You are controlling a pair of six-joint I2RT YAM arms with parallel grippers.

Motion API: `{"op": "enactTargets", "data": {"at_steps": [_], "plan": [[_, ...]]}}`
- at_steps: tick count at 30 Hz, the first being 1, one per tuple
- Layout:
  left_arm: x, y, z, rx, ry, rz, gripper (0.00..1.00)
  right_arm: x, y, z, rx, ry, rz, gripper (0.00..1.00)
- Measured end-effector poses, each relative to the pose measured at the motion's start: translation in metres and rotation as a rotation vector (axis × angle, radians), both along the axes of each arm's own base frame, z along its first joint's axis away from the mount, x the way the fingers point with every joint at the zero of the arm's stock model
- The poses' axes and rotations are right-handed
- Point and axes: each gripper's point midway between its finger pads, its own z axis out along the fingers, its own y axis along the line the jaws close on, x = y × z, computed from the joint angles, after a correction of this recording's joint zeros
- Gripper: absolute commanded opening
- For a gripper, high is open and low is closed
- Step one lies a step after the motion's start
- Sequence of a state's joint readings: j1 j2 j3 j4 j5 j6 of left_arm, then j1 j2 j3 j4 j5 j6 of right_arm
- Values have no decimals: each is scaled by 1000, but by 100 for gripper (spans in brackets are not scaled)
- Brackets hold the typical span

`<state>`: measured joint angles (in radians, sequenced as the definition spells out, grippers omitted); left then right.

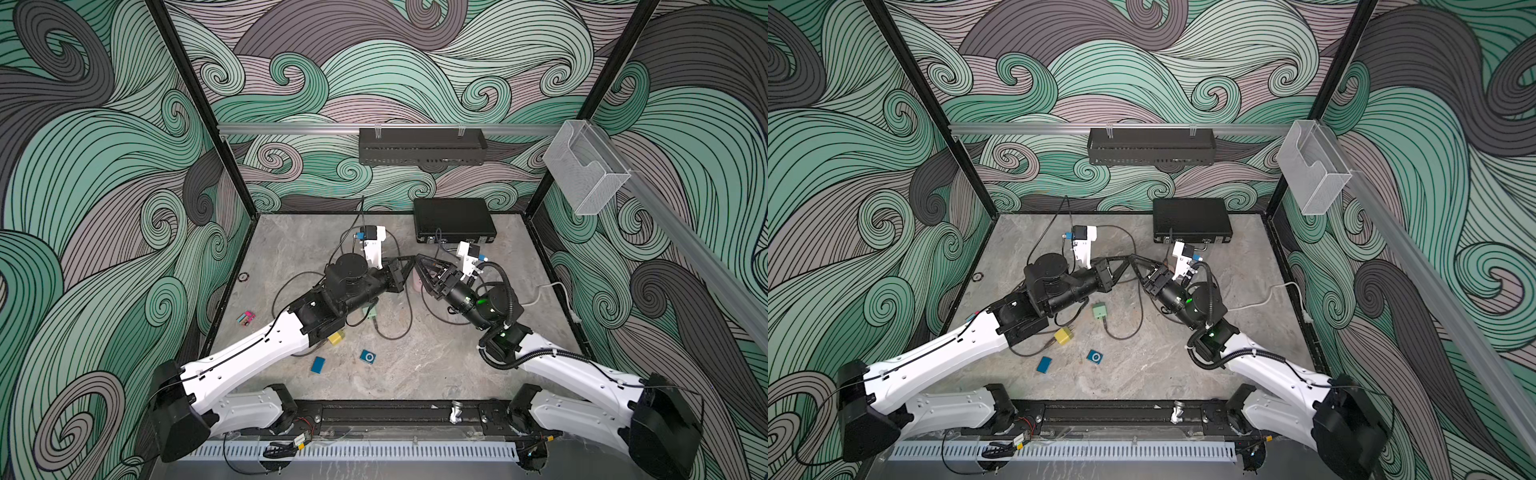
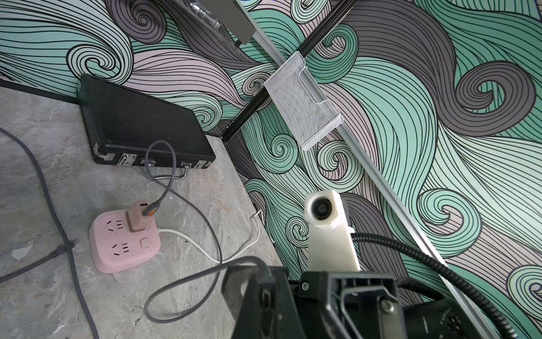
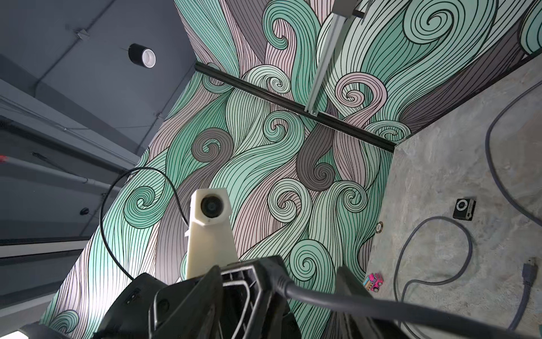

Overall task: Charge mp3
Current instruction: Pick up the charging cable from the center of the board.

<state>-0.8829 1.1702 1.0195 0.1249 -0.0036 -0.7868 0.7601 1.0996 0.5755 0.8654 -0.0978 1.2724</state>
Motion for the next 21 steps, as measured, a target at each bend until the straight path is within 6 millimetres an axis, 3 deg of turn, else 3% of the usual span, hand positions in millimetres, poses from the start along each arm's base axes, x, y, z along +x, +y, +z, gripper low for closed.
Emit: {"op": "enactTargets", "data": {"at_steps": [13, 16, 17, 21], "plan": [[-2, -6, -6, -38, 19, 4, 3, 19, -9, 0, 62, -3, -110, 26], [0, -8, -5, -49, 19, 15, 15, 18, -12, 5, 53, -22, -128, 10], [1, -9, -7, -48, 24, 18, 21, 18, -14, 6, 47, -28, -139, 0], [3, -13, -16, -40, 51, 26, 34, 16, -22, 9, 32, -29, -170, 0]]}}
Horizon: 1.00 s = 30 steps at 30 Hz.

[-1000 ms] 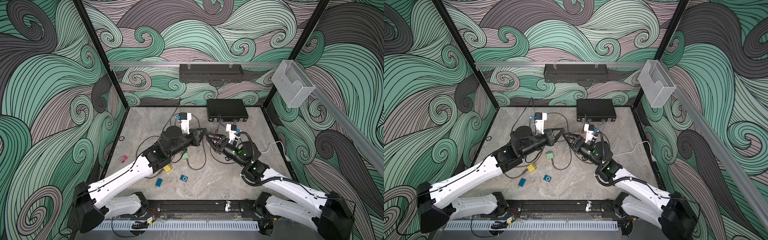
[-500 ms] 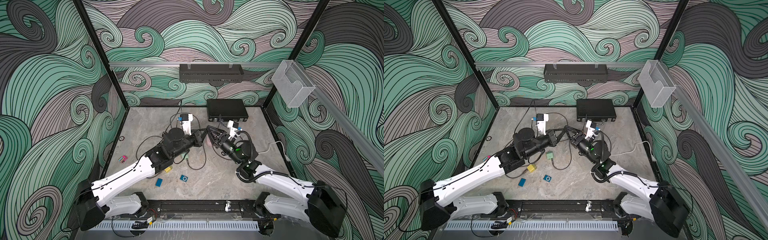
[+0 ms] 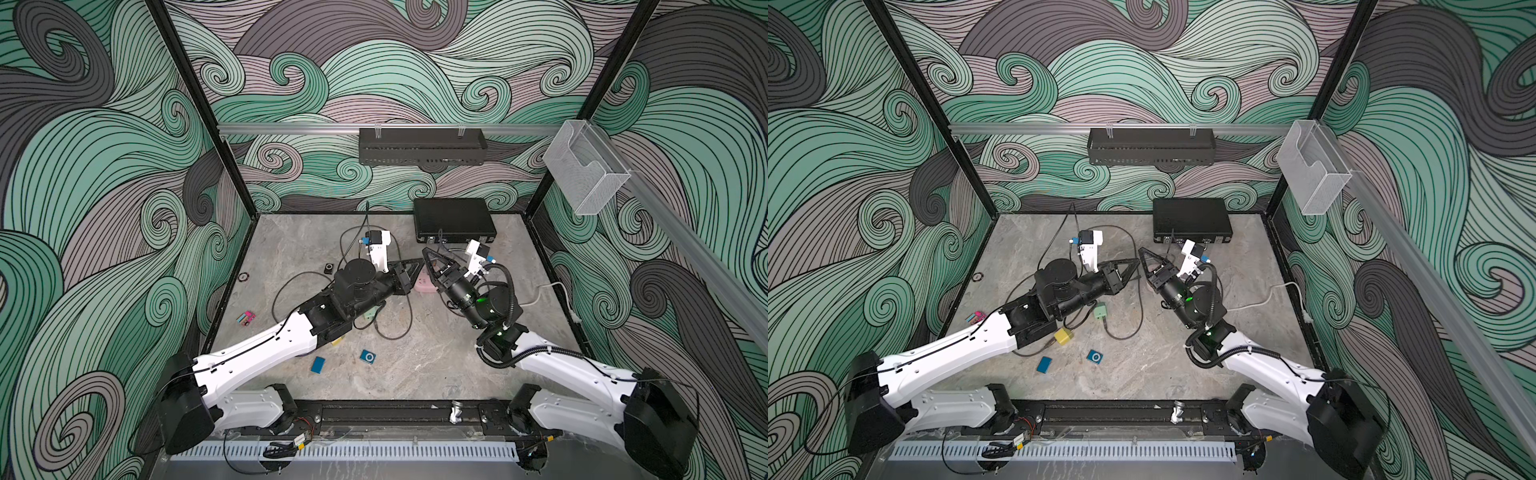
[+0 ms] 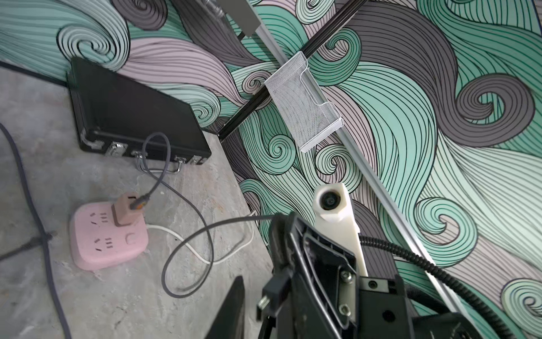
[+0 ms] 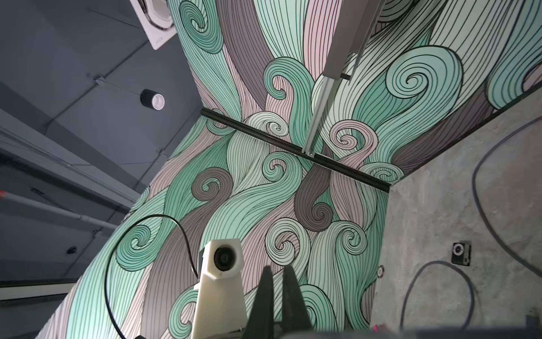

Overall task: Charge mp3
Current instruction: Pick up the charging cable from the center of the board.

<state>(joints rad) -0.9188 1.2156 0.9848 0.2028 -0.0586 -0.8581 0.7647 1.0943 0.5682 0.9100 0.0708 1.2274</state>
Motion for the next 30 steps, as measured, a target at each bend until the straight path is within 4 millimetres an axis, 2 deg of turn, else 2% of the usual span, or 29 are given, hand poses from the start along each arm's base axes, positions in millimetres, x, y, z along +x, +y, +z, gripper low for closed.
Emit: {"op": "enactTargets", "data": {"at_steps": [7, 12, 15, 19, 21, 23, 30], "plan": [[-4, 7, 4, 0, 7, 5, 40, -9, -12, 6, -78, -13, -25, 0], [-5, 30, 30, -88, -2, -17, 40, -13, -18, 28, -111, -48, -8, 0], [-4, 37, 38, -150, 8, -60, 40, -14, -13, 38, -128, -57, 25, 0], [-13, 32, 38, -153, 18, -144, 39, -17, -2, 46, -151, -64, 79, 0], [-19, 28, 39, -156, 19, -187, 33, -16, 3, 47, -164, -58, 103, 0], [-24, 24, 40, -158, 14, -221, 29, -15, 9, 44, -178, -46, 124, 0], [-27, 14, 36, -157, 17, -282, 26, -13, 16, 28, -216, 0, 156, 0]]}}
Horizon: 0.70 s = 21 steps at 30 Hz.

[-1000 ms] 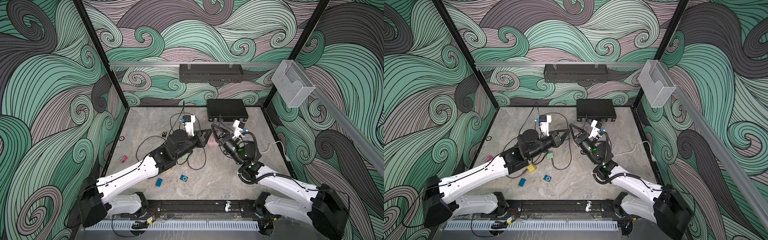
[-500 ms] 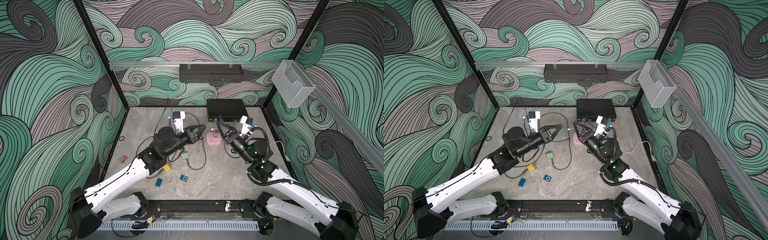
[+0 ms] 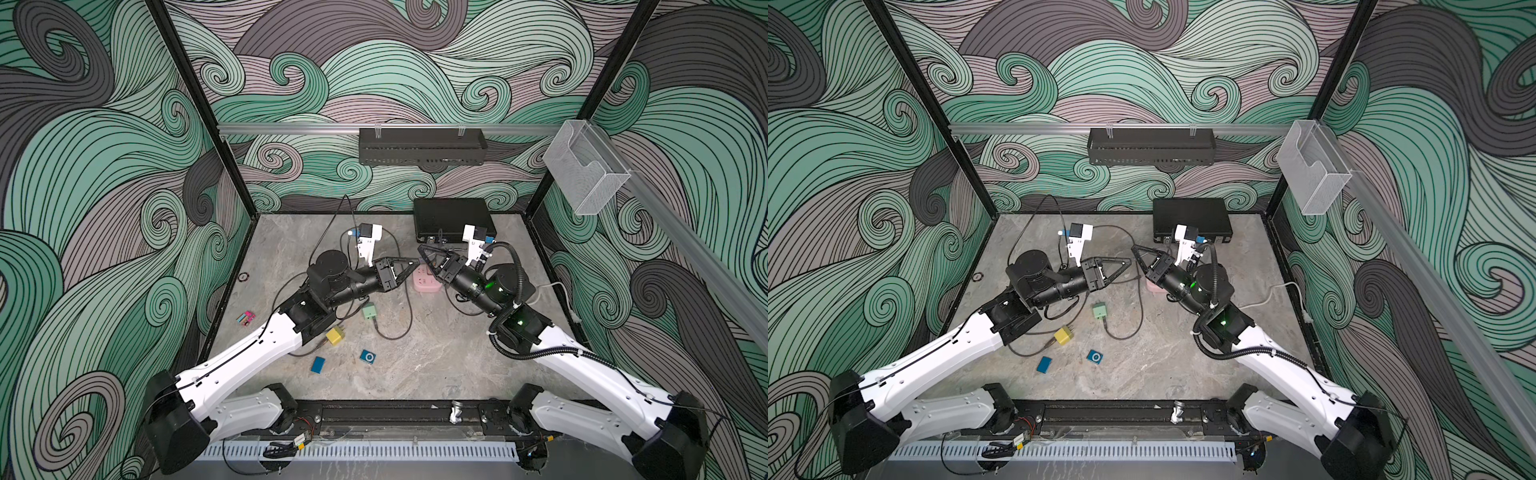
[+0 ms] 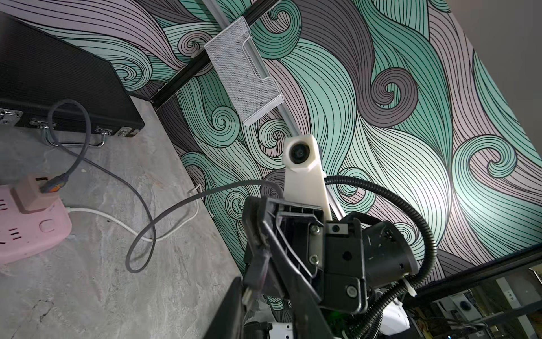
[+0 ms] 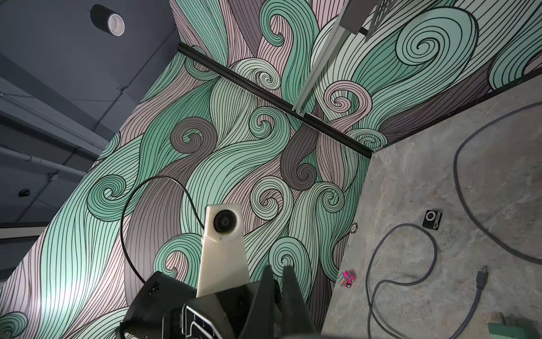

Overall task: Charge mp3
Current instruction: Pick up the charging cable from the center of the board.

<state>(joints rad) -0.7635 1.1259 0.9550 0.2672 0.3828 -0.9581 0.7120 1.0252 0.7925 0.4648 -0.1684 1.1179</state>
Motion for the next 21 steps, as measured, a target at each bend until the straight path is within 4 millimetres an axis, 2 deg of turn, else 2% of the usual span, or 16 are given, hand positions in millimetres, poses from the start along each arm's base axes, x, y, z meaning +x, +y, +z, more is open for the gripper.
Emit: {"op": "enactTargets", "data": {"at_steps": [6, 14, 21], "plan": [[-2, -1, 1, -1, -2, -10, 25, -1, 0, 1, -5, 3, 7, 0], [-2, -1, 0, 0, -6, -10, 15, -3, 1, 3, -3, -4, 18, 0], [-1, 0, 0, 1, -5, -3, 16, -4, 2, 3, -7, -5, 22, 0]]}}
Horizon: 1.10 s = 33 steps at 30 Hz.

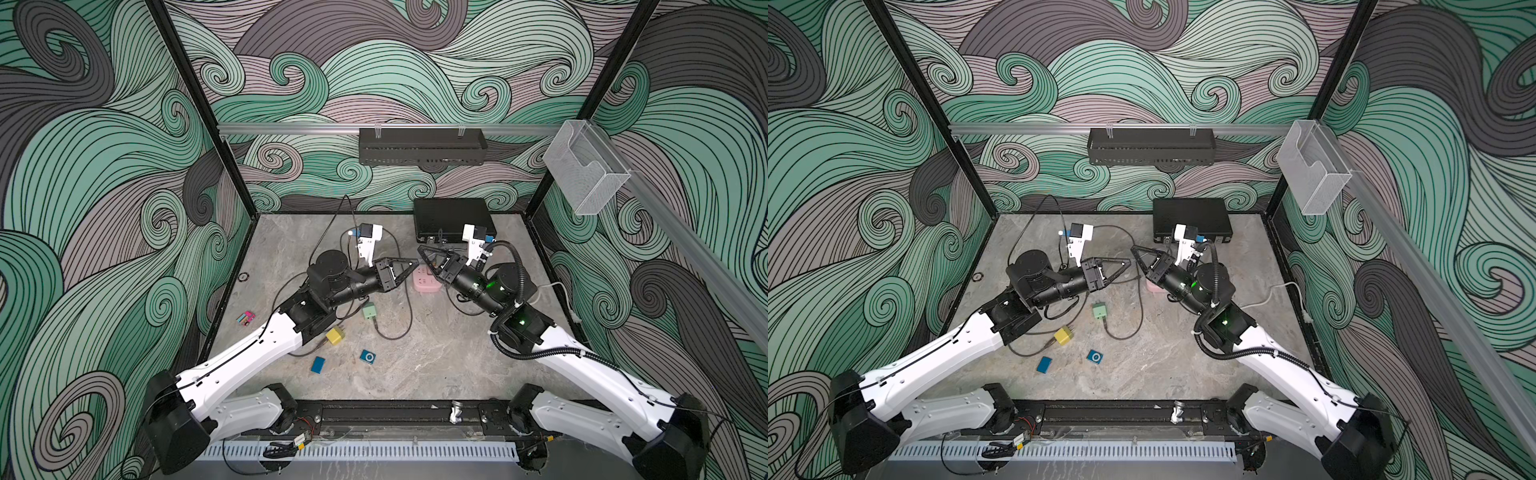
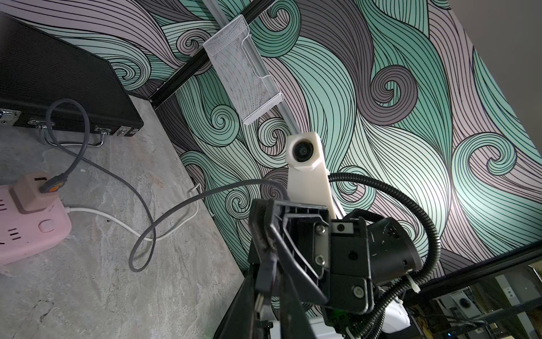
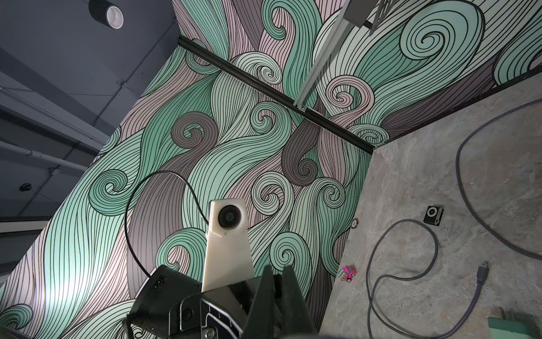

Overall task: Charge mp3
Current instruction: Pick up the charging cable from the center of the board.

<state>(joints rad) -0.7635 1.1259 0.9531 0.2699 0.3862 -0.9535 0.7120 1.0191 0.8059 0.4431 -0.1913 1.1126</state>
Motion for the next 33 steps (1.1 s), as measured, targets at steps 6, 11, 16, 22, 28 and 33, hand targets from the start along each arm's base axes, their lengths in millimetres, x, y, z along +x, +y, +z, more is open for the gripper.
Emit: {"op": "enactTargets", "data": {"at_steps": [6, 11, 16, 22, 28, 33], "plan": [[0, 0, 0, 0, -1, 1, 19, -1, 1, -1, -5, 2, 5, 0], [0, 2, -1, -3, -4, 8, 19, -1, 1, -4, -13, 8, 9, 0], [-2, 5, -2, -4, -6, 15, 18, -1, 2, -6, -21, 13, 14, 0], [-3, 9, -2, -8, -13, 25, 16, -2, 3, -6, -23, 14, 18, 0], [-3, 9, -2, -9, -13, 27, 15, -2, 3, -6, -20, 14, 19, 0], [-3, 9, -2, -8, -12, 28, 15, -1, 4, -5, -10, 19, 21, 0]]}}
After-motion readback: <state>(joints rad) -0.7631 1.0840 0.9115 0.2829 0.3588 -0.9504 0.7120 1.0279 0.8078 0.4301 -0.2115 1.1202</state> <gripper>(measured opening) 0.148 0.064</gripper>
